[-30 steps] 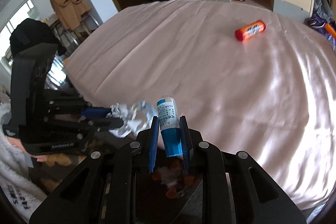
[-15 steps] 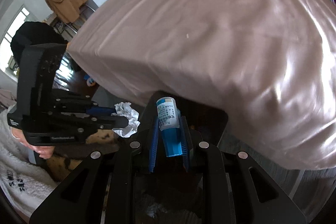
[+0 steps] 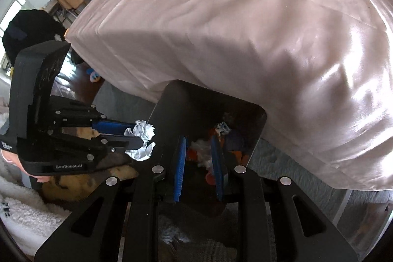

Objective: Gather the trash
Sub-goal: 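Lower both tools into the bin and release the wrapper and tube, then grasp the orange M&M's tube with the right tool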

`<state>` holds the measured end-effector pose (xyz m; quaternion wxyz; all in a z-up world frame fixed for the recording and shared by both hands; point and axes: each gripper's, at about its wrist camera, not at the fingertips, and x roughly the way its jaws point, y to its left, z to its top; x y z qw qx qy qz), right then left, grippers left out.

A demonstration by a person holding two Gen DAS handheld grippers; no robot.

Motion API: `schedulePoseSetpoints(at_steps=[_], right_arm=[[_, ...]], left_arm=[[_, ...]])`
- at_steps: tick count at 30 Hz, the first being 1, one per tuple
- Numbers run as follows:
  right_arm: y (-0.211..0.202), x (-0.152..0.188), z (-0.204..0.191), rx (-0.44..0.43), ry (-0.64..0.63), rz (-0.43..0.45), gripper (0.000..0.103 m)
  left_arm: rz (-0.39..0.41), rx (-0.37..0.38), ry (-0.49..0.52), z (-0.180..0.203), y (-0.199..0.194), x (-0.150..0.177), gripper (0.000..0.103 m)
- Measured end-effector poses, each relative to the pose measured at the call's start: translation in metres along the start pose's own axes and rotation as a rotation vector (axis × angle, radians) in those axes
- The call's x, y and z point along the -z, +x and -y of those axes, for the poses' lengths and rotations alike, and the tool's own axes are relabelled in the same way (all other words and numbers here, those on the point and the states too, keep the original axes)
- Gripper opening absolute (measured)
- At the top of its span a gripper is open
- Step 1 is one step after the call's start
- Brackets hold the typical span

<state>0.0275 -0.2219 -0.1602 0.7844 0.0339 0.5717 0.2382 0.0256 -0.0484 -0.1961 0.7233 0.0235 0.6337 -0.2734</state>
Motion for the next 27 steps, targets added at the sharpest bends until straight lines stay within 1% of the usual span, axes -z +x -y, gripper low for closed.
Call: schedulePoseSetpoints(at_steps=[1,2,3,4,5,6,8,9,10,11,13,15,17,18,19,22,25,27], right_arm=[[-0.001,0.0,0.001,0.002,0.005,0.004,0.024],[-0.002,-0.001,0.002,0.003,0.01,0.009,0.027],[-0.003,-0.002,0.004,0.007,0.015,0.014,0.033],[-0.004,-0.002,0.005,0.013,0.021,0.024,0.049],[-0.006,-0.002,0.006,0.018,0.027,0.04,0.063],[-0.01,-0.003,0.005,0.02,0.032,0.063,0.066],[-0.021,-0.005,0.008,0.017,0.043,0.112,0.071],[-0.028,-0.008,0.012,0.015,0.052,0.142,0.075],[-0.038,-0.012,0.016,0.018,0.067,0.185,0.086],[-0.045,-0.016,0.019,0.028,0.078,0.217,0.092],[-0.06,-0.03,0.026,0.068,0.088,0.275,0.092],[-0.071,-0.05,0.033,0.12,0.084,0.319,0.092],[-0.078,-0.07,0.039,0.16,0.084,0.348,0.094],[-0.08,-0.082,0.043,0.174,0.092,0.366,0.096],[-0.082,-0.09,0.048,0.181,0.101,0.377,0.097],[-0.083,-0.126,0.063,0.202,0.144,0.405,0.098],[-0.079,-0.161,0.077,0.263,0.17,0.422,0.098],[-0.072,-0.189,0.088,0.288,0.201,0.425,0.098]], left_arm=[[-0.001,-0.001,0.001,-0.001,0.001,0.001,0.031],[-0.002,-0.001,0.001,-0.002,0.001,0.001,0.037],[-0.002,-0.002,0.002,-0.002,0.0,0.002,0.041],[-0.001,-0.002,0.002,-0.002,0.0,0.002,0.049],[0.002,0.0,0.002,-0.002,-0.002,0.002,0.058],[0.006,0.001,0.002,-0.002,-0.003,0.001,0.062],[0.024,0.002,0.006,-0.002,-0.008,-0.001,0.077],[0.041,-0.001,0.013,-0.002,-0.012,-0.002,0.081],[0.062,-0.014,0.023,-0.001,-0.016,-0.004,0.089],[0.073,-0.023,0.029,0.001,-0.018,-0.005,0.094],[0.1,-0.049,0.05,0.002,-0.025,-0.008,0.095],[0.099,-0.045,0.049,0.001,-0.028,-0.012,0.095],[0.1,-0.035,0.042,-0.002,-0.031,-0.016,0.095],[0.113,-0.037,0.04,-0.003,-0.035,-0.018,0.095],[0.128,-0.044,0.043,-0.004,-0.039,-0.02,0.095],[0.181,-0.064,0.062,0.0,-0.052,-0.025,0.095],[0.235,-0.086,0.085,0.003,-0.064,-0.03,0.095],[0.263,-0.1,0.091,0.003,-0.071,-0.032,0.095]])
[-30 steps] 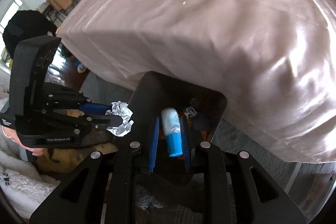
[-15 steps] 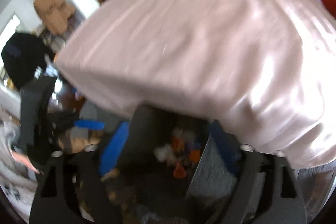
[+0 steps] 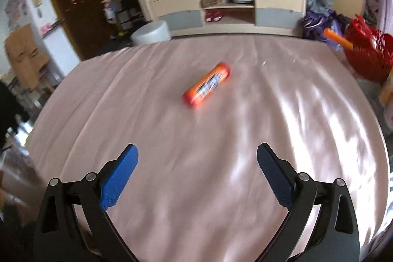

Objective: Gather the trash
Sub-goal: 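Grasp the orange M&M's tube with the right tool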

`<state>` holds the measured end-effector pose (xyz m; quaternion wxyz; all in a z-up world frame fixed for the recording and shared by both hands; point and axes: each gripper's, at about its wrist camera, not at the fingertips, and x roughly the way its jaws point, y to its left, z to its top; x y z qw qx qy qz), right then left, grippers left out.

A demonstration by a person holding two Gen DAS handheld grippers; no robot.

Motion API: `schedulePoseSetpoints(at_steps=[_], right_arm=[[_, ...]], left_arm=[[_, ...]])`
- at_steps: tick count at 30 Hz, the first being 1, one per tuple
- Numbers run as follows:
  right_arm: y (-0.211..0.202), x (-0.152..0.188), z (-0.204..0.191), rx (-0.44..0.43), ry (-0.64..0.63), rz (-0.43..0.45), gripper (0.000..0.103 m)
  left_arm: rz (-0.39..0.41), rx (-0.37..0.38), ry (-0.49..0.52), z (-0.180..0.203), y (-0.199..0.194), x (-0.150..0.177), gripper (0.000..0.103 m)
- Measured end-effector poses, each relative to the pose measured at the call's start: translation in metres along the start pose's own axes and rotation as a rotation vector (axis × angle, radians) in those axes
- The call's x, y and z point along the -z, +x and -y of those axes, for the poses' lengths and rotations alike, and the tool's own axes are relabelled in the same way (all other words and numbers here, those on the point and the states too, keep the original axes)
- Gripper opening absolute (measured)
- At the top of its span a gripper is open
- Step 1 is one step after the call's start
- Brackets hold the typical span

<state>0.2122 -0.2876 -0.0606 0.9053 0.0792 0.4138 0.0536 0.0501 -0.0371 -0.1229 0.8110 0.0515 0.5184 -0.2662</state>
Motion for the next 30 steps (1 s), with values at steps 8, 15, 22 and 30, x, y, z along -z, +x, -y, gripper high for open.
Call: schedulePoseSetpoints(at_steps=[8,15,22,30], right_arm=[[0.07,-0.04,-0.005,0.047,0.109,-0.038,0.094],[0.114,-0.042,-0.012,0.065,0.136,-0.117,0.056],[0.108,-0.033,-0.025,0.082,0.045,-0.114,0.033],[0.034,0.02,-0.044,-0.029,-0.122,-0.111,0.03]], left_arm=[[0.078,-0.026,-0.002,-0.008,-0.016,-0.011,0.095],[0.073,-0.019,-0.015,-0.015,-0.014,-0.01,0.095],[0.088,-0.016,-0.032,-0.02,-0.018,-0.009,0.095],[0.09,-0.028,-0.034,-0.02,-0.019,-0.007,0.095]])
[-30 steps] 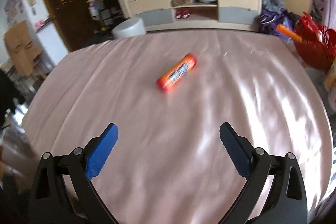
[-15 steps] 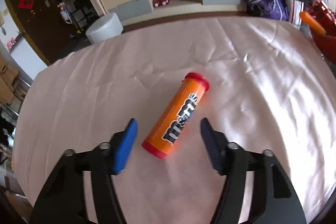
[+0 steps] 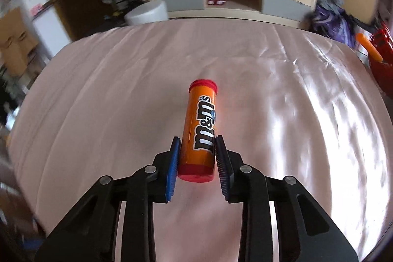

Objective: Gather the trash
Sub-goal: 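Grasp the orange M&M's tube with the right tool, then lower the M&M's tube into the bin and open the right tool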

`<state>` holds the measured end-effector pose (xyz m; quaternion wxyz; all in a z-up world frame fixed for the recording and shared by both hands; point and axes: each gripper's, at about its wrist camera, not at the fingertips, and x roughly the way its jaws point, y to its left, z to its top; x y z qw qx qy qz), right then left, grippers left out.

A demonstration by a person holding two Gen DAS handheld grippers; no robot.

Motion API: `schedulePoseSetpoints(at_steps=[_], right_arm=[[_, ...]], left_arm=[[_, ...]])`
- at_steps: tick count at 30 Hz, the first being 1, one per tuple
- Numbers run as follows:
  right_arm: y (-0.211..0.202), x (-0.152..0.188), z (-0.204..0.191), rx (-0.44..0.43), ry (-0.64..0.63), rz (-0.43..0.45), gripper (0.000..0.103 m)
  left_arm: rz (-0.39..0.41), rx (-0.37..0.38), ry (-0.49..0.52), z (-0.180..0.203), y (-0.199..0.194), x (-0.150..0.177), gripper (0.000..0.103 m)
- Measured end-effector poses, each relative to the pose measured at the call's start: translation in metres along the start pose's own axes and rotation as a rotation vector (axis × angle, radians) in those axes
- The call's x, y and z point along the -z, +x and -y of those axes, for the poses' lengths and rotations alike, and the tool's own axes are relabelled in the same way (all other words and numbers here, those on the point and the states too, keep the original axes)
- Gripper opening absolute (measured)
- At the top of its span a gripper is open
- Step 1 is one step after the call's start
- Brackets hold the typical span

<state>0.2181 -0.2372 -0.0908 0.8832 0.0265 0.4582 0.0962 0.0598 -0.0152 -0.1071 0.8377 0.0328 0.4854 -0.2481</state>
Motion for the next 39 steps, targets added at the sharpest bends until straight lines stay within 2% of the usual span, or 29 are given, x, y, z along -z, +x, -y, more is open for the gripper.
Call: schedulePoseSetpoints(at_steps=[7,11,15,21,25,27,28,30,31,32,35,39], right_arm=[[-0.071,0.06,-0.03,-0.091,-0.099,0.037,0.029],[-0.096,0.104,-0.042,-0.139,-0.116,0.003,0.029],[-0.098,0.144,-0.045,-0.182,-0.1,-0.072,0.029],[-0.08,0.196,-0.044,-0.236,-0.023,-0.216,0.029],[-0.068,0.215,-0.047,-0.241,-0.009,-0.277,0.029],[-0.065,0.218,-0.046,-0.229,0.007,-0.28,0.031],[-0.066,0.219,-0.047,-0.221,0.008,-0.271,0.031],[-0.073,0.219,-0.049,-0.184,-0.001,-0.224,0.044],[-0.079,0.22,-0.048,-0.166,-0.005,-0.189,0.06],[-0.084,0.218,-0.049,-0.145,-0.01,-0.148,0.071],[-0.112,0.21,-0.048,-0.039,-0.045,0.034,0.079],[-0.153,0.203,-0.05,0.099,-0.077,0.271,0.093]], left_arm=[[0.009,-0.014,0.005,0.004,-0.003,0.003,0.095],[0.01,-0.02,0.017,0.007,-0.003,0.006,0.095],[-0.001,-0.028,0.029,0.009,-0.002,0.011,0.095],[0.009,-0.08,0.051,0.014,-0.006,0.022,0.095],[0.016,-0.087,0.036,0.012,-0.01,0.027,0.095],[0.017,-0.087,0.024,0.011,-0.011,0.029,0.095],[0.018,-0.085,0.018,0.01,-0.012,0.029,0.095],[0.026,-0.085,0.007,0.01,-0.014,0.03,0.095],[0.034,-0.087,0.002,0.01,-0.016,0.032,0.095],[0.043,-0.094,-0.002,0.01,-0.017,0.033,0.095],[0.084,-0.131,0.006,0.015,-0.024,0.034,0.095],[0.233,-0.202,0.051,0.026,-0.052,0.031,0.095]])
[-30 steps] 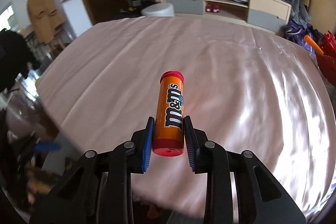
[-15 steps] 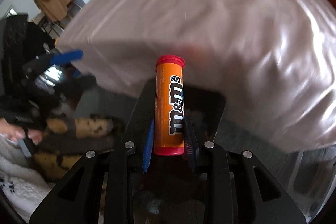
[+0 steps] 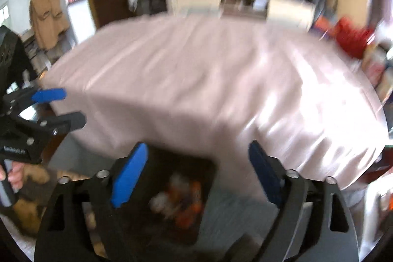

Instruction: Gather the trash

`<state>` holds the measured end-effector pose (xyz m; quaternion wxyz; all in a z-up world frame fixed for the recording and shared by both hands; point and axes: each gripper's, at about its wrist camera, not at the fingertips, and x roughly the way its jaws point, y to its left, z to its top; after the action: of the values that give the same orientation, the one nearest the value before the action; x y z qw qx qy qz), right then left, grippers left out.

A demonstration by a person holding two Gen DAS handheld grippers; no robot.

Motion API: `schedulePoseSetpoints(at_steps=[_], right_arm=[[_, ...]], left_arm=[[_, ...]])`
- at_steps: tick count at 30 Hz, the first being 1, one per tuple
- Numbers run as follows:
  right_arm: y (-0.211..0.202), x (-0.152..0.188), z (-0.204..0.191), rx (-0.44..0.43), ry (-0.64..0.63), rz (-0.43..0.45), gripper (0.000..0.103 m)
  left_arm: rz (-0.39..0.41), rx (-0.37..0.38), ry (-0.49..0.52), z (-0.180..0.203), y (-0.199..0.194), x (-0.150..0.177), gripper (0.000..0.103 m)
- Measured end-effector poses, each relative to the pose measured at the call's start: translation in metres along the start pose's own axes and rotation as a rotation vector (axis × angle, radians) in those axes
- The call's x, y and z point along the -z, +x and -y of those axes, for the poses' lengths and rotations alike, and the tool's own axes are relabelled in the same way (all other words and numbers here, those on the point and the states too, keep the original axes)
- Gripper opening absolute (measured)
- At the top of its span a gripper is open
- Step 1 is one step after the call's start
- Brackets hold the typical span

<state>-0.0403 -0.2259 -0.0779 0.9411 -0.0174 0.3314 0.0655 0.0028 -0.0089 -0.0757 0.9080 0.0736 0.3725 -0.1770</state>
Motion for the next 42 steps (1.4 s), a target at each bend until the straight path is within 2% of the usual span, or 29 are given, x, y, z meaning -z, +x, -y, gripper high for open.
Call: schedulePoseSetpoints(at_steps=[4,6,10,17,23,30,42], right_arm=[[-0.025,-0.017,0.001,0.068,-0.015,0.123,0.1],[-0.033,-0.024,0.0,0.088,-0.016,0.152,0.099],[-0.046,-0.033,0.004,0.114,0.017,0.207,0.1],[-0.065,-0.033,0.001,0.215,0.052,0.292,0.1],[-0.064,-0.033,0.013,0.253,0.081,0.273,0.1],[-0.056,-0.03,0.019,0.252,0.114,0.235,0.1],[-0.06,-0.027,0.018,0.254,0.127,0.266,0.1]], left_arm=[[0.146,-0.072,0.035,0.007,-0.03,-0.017,0.095],[0.207,-0.099,0.037,0.011,-0.045,-0.025,0.095],[0.276,-0.129,0.068,0.025,-0.064,-0.031,0.095],[0.273,-0.126,0.015,0.031,-0.068,-0.03,0.095],[0.276,-0.155,-0.02,0.021,-0.066,-0.03,0.095],[0.28,-0.169,-0.037,0.016,-0.061,-0.03,0.095],[0.282,-0.161,-0.074,0.007,-0.055,-0.021,0.095]])
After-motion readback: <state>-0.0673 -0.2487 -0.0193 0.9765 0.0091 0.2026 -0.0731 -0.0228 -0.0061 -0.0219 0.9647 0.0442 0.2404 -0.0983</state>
